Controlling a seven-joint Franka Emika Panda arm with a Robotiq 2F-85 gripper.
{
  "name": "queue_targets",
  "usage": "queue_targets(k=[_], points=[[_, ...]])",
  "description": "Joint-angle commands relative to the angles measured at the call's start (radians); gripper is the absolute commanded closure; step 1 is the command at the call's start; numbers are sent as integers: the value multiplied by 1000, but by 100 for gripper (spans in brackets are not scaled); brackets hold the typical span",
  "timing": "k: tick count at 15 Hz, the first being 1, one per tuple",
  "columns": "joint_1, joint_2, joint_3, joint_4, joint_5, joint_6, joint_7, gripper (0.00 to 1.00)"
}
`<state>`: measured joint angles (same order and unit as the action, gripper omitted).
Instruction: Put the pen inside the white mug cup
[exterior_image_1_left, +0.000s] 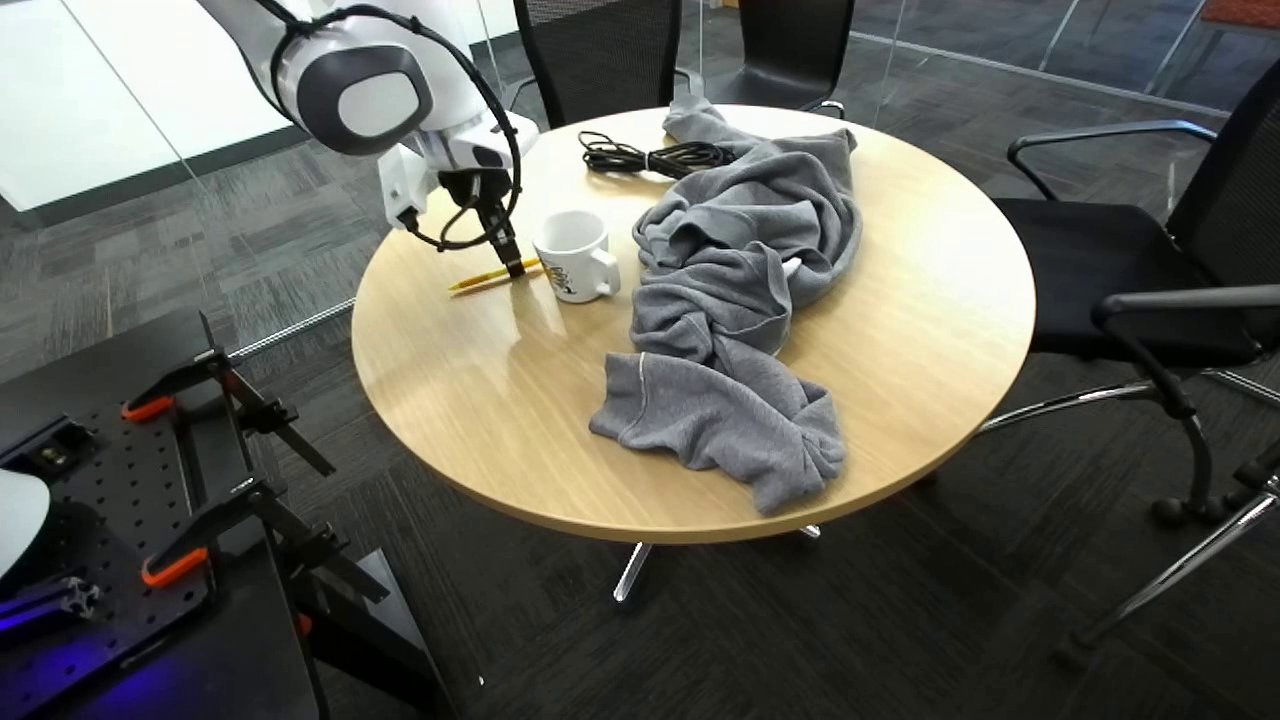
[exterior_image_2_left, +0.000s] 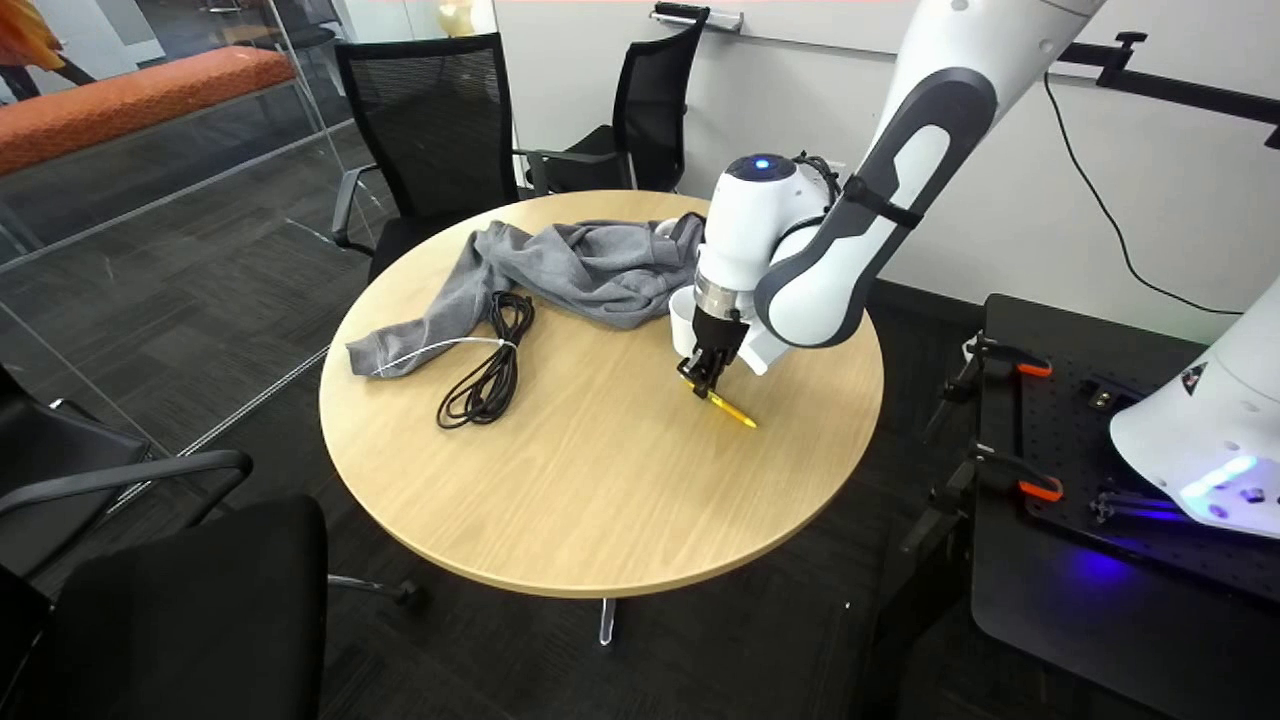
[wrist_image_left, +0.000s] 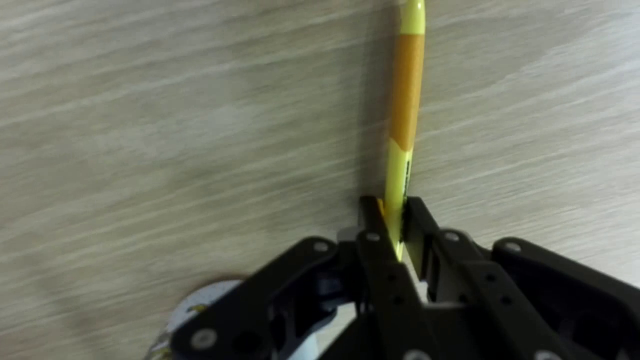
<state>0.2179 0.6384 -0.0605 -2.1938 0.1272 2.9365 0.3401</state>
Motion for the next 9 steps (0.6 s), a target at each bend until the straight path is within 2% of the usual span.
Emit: queue_targets(k=[1, 6, 9], points=[[56, -101, -36, -55, -43, -72, -4, 96], [59, -218, -52, -82, -114, -213, 7, 96], [18, -297, -27, -94, -152, -317, -40, 96]])
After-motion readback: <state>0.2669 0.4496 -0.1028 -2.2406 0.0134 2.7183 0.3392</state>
